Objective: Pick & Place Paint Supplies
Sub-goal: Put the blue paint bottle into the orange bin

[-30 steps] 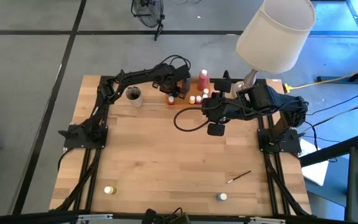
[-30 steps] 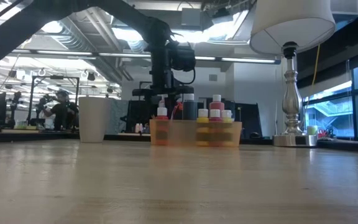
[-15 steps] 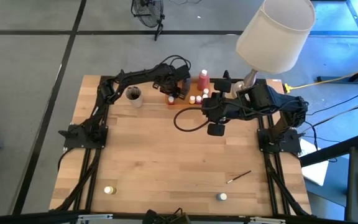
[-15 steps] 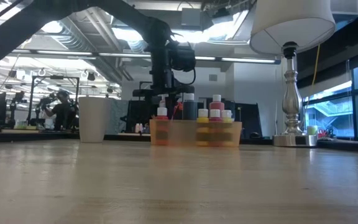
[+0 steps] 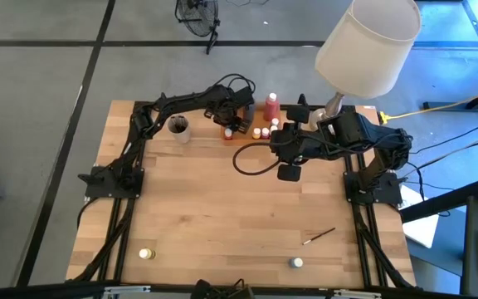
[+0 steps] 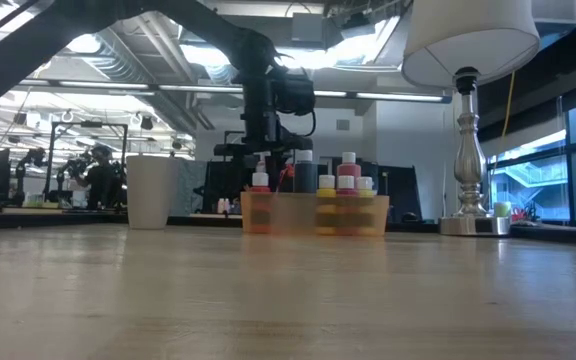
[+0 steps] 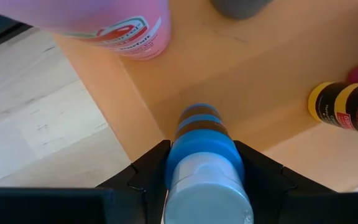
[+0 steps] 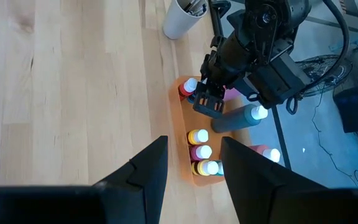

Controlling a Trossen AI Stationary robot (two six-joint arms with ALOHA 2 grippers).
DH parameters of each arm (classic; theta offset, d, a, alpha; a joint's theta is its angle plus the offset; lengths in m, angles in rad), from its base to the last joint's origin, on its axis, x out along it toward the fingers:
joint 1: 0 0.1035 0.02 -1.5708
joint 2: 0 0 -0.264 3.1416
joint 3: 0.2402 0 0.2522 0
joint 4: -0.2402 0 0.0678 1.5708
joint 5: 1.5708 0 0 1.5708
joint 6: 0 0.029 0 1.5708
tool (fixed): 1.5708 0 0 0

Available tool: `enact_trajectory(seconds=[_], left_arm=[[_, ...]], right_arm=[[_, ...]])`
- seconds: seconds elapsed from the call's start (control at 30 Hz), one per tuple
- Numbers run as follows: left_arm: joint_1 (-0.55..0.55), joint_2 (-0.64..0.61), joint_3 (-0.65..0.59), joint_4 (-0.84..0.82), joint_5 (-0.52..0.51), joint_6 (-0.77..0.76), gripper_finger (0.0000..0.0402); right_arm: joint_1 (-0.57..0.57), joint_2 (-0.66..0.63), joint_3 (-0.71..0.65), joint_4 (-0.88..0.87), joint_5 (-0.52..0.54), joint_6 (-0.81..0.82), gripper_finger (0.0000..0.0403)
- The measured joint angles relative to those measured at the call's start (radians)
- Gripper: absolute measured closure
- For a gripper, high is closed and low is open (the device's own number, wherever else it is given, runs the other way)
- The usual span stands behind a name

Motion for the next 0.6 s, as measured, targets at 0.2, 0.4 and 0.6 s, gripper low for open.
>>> enact_trajectory(seconds=[0.2, 0.4, 0.6], left_arm=[[0.0, 0.001, 0.0, 0.0, -0.006, -0.015, 0.0247], [0.0, 0.001, 0.0, 0.0, -0.006, -0.065, 0.0246], [0.0, 0.002, 0.0, 0.0, -0.006, -0.074, 0.0246]], right_arm=[[0.0, 0.0, 0.0, 0.0, 0.0, 0.0, 0.0251], [0.0, 0.0, 0.0, 0.0, 0.0, 0.0, 0.0251], [0.0, 0.0, 0.0, 0.0, 0.0, 0.0, 0.0251]])
